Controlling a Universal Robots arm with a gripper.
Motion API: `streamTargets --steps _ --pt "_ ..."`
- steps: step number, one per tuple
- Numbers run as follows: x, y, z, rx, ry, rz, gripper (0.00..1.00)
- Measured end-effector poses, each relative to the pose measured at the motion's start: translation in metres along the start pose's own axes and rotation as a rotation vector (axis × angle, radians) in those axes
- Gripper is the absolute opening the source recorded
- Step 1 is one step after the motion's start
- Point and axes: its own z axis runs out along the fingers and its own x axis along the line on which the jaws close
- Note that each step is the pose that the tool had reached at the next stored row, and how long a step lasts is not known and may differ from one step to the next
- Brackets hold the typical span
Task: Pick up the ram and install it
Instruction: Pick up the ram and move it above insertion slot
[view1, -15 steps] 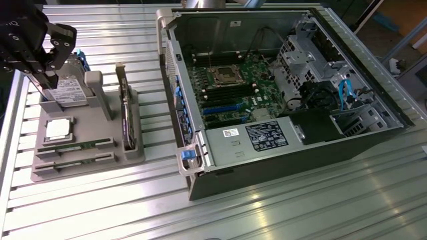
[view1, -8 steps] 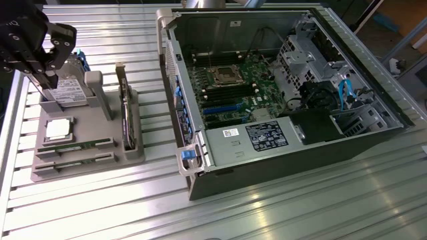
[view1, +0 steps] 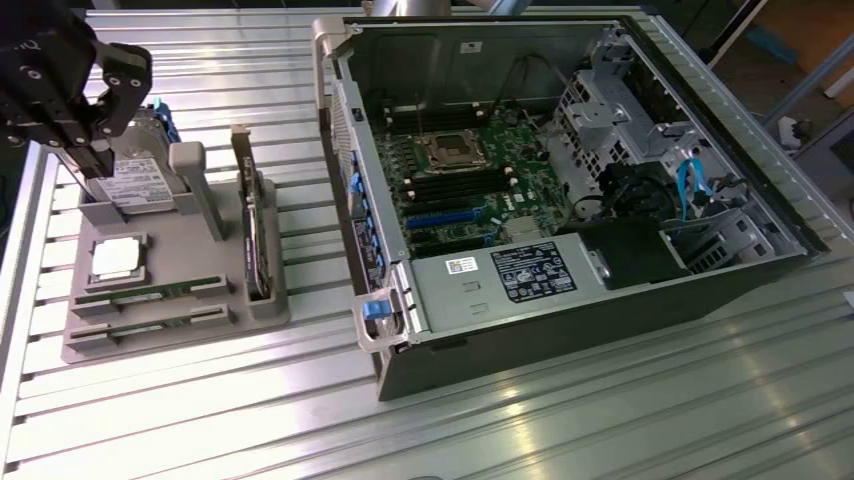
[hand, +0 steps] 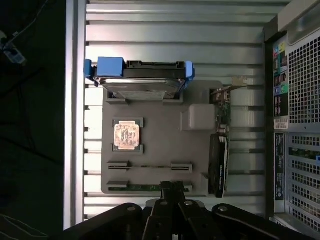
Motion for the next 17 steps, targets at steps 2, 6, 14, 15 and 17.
streamTargets --steps 2,6,14,15,17 --pt "0.0000 0.0000 0.0000 -0.0005 0.0009 -0.020 0.11" --pt "0.0000 0.0000 0.0000 -0.0013 0.0024 -0.055 0.11" --pt "0.0000 0.0000 0.0000 -0.0033 0.0060 -0.134 0.11" --pt "0.0000 0.0000 0.0000 -0.0036 0.0067 -0.149 0.11" --pt "0.0000 0.0000 0.0000 -0.0041 0.0074 -0.167 0.11"
